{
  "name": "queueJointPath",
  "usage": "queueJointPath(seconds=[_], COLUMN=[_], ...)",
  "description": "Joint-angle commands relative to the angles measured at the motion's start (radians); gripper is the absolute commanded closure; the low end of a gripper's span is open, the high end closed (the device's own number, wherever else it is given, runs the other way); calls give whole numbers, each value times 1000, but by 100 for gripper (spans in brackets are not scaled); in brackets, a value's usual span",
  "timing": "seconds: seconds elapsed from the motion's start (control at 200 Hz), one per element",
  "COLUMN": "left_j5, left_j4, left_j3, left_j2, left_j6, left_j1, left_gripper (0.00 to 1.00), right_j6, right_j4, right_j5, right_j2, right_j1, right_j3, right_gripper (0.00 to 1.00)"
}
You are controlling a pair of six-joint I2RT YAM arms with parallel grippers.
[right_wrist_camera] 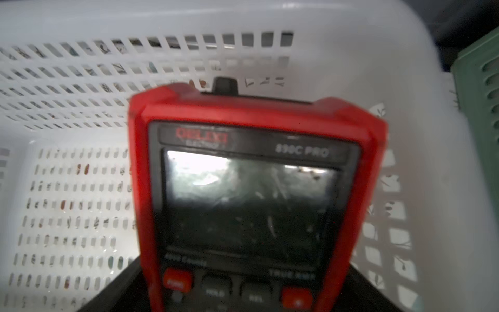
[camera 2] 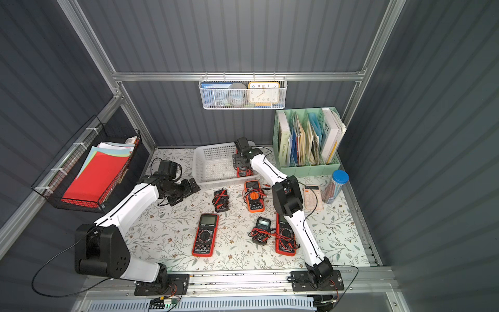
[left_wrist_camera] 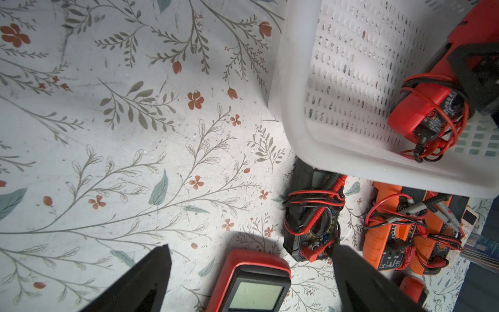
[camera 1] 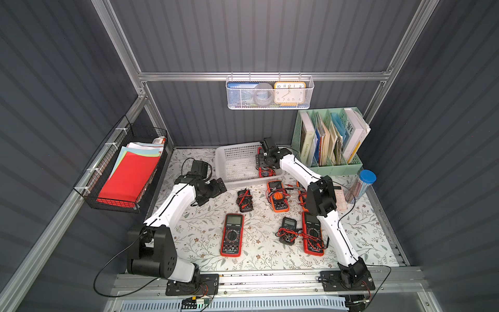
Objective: Put the multimeter into the basket
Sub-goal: Place the multimeter in the basket.
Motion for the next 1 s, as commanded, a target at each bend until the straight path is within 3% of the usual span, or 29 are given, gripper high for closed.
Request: queueJointPath(seconds=[0.0, 0.055, 0.245, 0.62, 0.996], left_j5=[13, 13, 14, 14, 6], left_j4=[3, 3, 4, 3, -16], left_j3=[-4, -4, -4, 1, 46], left_j2=[8, 9, 9, 7, -23], left_j6=[7, 6, 0, -3, 51], left_j1=[1, 1, -2, -7, -32], left_gripper=[1, 1, 1, 1, 1], right_j6=[-27, -30, -36, -39, 59], right_j4=[4, -4, -4, -4, 10], right_j5=[18, 18, 70, 78, -25], right_j2=[-54, -52, -50, -82, -321], right_j1=[-4, -2, 2, 3, 16], right_j3=[-13, -13, -11, 16, -84], right_gripper=[34, 31, 1, 1, 1])
